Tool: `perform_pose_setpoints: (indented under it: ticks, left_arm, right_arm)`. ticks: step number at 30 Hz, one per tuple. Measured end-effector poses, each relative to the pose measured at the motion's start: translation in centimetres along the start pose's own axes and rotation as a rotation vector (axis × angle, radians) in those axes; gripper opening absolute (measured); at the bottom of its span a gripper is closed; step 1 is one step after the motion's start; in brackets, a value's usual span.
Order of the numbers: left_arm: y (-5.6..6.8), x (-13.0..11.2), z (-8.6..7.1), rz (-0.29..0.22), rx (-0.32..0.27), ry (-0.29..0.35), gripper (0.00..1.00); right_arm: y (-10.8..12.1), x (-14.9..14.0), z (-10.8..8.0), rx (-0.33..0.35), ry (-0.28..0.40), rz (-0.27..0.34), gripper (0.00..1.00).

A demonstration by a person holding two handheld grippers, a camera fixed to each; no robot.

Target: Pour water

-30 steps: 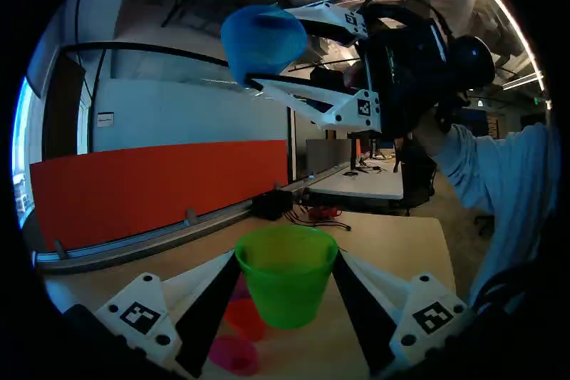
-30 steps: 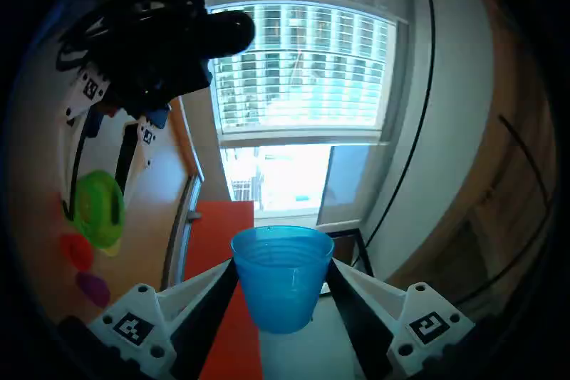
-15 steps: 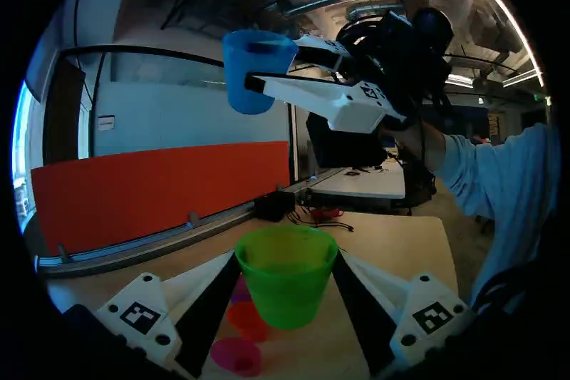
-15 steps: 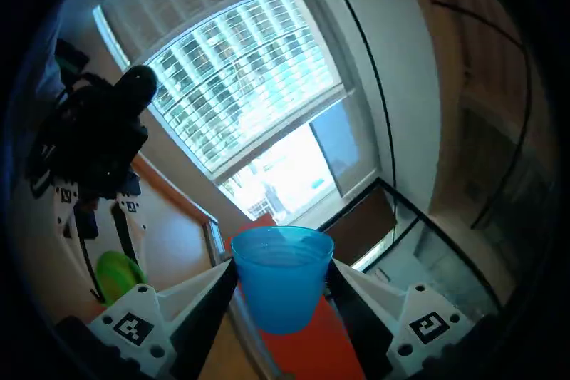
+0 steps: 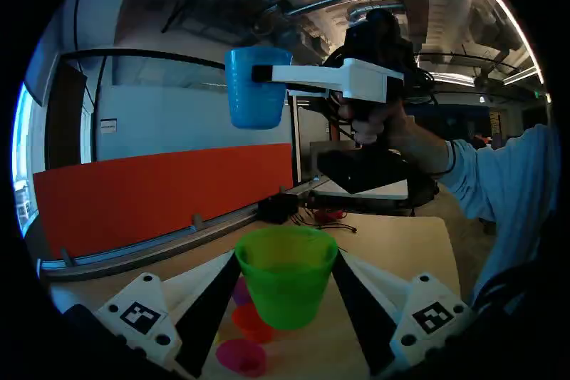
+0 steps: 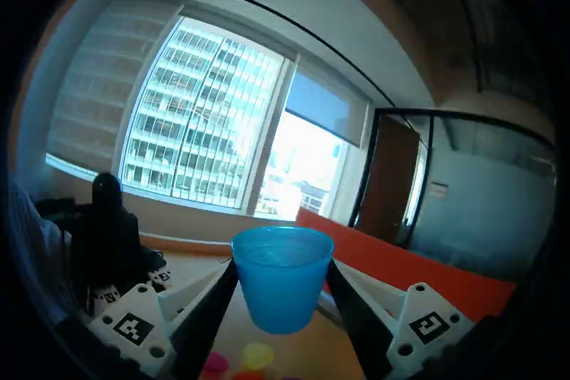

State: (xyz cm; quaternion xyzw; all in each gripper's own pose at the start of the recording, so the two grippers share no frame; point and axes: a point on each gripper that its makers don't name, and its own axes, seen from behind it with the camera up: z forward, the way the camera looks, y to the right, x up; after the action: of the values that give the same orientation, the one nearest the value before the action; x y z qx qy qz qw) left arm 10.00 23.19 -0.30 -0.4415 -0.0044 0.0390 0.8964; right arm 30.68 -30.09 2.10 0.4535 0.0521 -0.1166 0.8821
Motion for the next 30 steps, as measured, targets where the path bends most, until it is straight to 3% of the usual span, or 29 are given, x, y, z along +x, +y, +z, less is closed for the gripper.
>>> perform_pose_setpoints:
  ticks: [3, 8, 18, 30]
  left_arm:
    - [0.0, 0.3, 0.0, -0.001, 0.001, 0.005, 0.87]
    - [-0.1, 0.3, -0.1, -0.001, 0.003, 0.004, 0.87]
    - [-0.6, 0.3, -0.9, -0.004, 0.018, 0.001, 0.87]
    - [-2.0, -0.4, -2.5, 0.003, 0.055, -0.021, 0.87]
  right_arm:
    - [-0.2, -0.2, 0.0, 0.014, -0.005, 0.073, 0.88]
    - [-0.4, -0.2, -0.1, 0.033, -0.005, 0.133, 0.88]
    - [-0.2, -0.7, -0.8, 0.032, -0.012, 0.157, 0.88]
    - [0.5, -1.7, -2.9, 0.020, -0.027, 0.172, 0.89]
